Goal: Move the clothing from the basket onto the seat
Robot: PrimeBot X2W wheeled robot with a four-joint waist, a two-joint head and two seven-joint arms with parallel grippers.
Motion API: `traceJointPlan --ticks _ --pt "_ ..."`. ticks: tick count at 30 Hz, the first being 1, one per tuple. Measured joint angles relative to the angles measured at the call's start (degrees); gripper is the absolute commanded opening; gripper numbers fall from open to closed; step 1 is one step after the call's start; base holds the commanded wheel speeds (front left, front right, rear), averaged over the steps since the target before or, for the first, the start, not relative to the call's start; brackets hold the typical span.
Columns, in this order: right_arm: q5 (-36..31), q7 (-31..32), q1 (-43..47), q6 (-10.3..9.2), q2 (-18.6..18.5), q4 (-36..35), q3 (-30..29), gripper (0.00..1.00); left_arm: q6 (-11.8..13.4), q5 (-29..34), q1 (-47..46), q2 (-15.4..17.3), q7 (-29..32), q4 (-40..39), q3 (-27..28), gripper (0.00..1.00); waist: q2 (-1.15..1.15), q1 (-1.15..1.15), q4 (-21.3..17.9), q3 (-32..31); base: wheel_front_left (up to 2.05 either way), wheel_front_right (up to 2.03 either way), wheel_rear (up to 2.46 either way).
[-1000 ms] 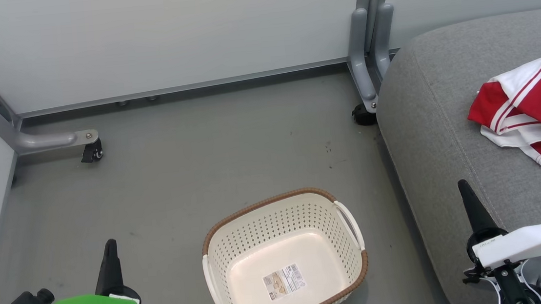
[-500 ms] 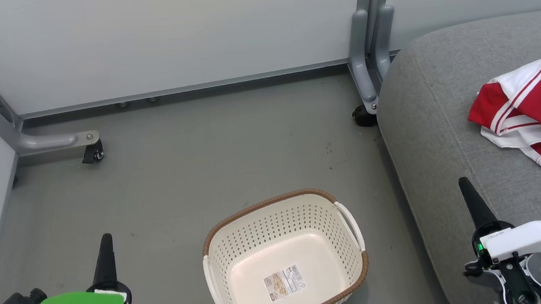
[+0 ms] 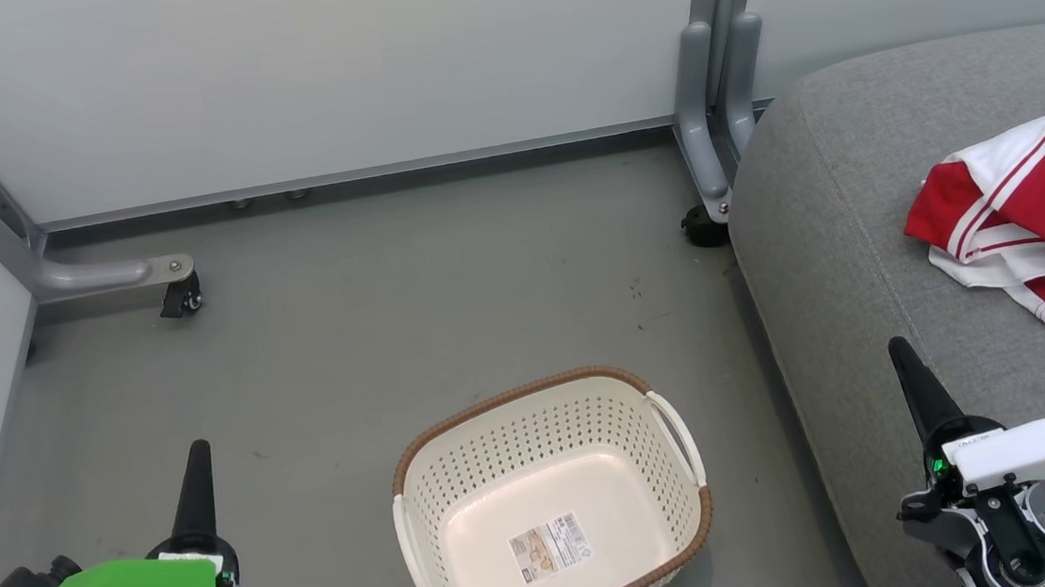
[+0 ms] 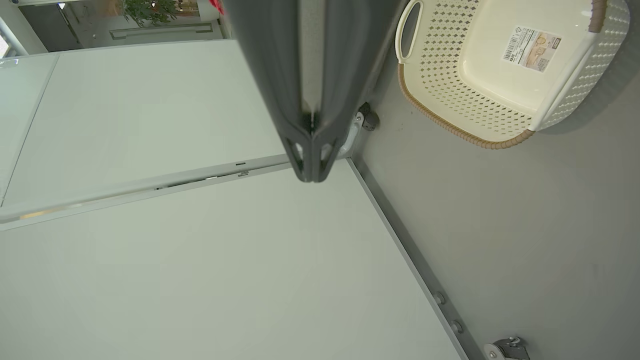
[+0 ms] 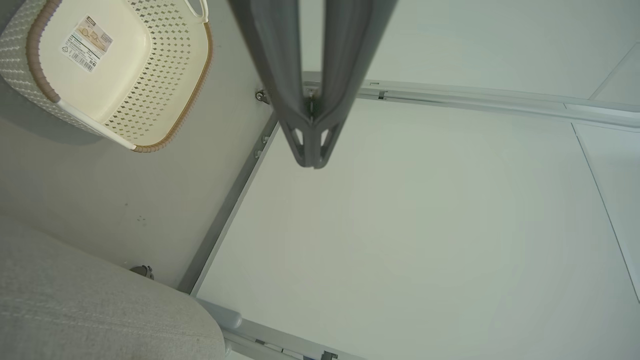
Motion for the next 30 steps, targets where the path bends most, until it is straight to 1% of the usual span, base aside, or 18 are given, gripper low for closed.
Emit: traceJointPlan --ticks 30 --pt "13.08 2.11 -2.06 0.0 0.15 2.74 -1.52 0.0 -1.69 -12.9 -1.37 -0.48 3.36 0.38 2.46 0.0 0.0 0.0 0.15 -0.46 0.0 0.0 0.0"
